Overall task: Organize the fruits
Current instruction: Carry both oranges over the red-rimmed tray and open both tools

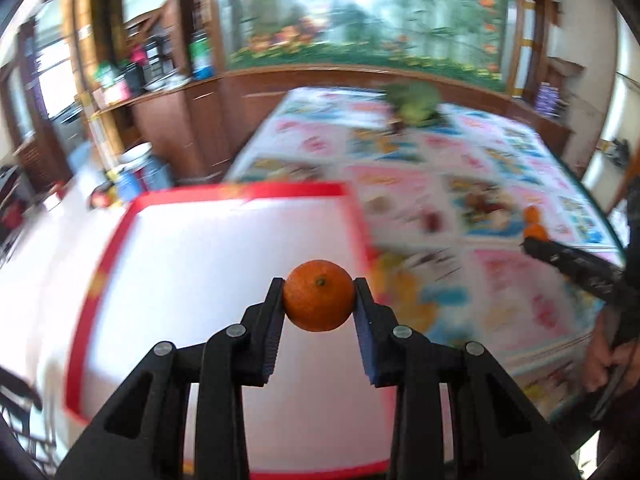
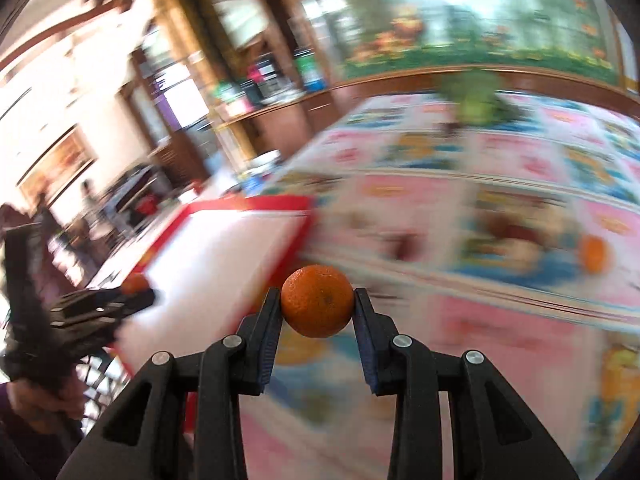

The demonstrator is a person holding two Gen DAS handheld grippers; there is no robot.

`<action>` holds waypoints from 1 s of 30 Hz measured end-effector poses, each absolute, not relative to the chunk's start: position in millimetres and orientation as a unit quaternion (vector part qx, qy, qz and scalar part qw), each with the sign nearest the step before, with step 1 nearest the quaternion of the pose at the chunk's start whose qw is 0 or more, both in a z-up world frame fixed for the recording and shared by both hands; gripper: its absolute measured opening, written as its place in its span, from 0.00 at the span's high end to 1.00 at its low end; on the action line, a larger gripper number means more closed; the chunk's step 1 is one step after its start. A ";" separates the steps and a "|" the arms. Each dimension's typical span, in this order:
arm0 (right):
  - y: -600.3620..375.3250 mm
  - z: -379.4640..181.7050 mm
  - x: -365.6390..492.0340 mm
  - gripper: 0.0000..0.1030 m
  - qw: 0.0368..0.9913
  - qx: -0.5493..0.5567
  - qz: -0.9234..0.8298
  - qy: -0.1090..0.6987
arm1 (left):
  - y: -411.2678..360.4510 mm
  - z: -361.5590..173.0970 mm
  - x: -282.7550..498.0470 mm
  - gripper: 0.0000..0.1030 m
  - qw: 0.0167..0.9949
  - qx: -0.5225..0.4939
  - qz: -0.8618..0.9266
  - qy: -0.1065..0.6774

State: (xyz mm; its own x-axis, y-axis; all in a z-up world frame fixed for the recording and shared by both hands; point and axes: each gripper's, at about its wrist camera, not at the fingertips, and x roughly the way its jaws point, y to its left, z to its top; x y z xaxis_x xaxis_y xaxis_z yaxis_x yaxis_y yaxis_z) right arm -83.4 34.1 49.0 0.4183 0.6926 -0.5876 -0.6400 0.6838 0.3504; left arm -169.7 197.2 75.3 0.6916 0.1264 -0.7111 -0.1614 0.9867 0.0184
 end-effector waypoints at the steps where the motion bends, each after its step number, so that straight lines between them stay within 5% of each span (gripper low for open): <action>1: 50.1 49.7 -86.1 0.67 0.833 0.030 0.410 0.369 | 210.8 70.5 -176.5 0.66 0.915 -0.027 0.097 0.390; 26: 134.5 16.3 -121.9 0.65 0.803 -0.088 0.427 0.406 | 260.2 30.0 -203.9 0.64 0.887 -0.037 0.166 0.429; 28: 135.5 15.6 -128.2 0.59 0.801 -0.106 0.428 0.406 | 261.5 32.7 -204.6 0.55 0.887 -0.031 0.178 0.425; 30: 135.3 16.6 -138.9 0.49 0.800 -0.117 0.429 0.403 | 262.2 39.0 -207.7 0.34 0.890 -0.021 0.197 0.411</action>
State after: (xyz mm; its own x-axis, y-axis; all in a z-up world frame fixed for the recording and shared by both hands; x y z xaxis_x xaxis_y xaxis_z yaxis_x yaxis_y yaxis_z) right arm -138.9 135.3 16.6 0.3082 0.5914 -0.7452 -0.7804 0.6051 0.1574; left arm -207.7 262.2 39.0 0.5854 0.3329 -0.7393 -0.3678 0.9216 0.1238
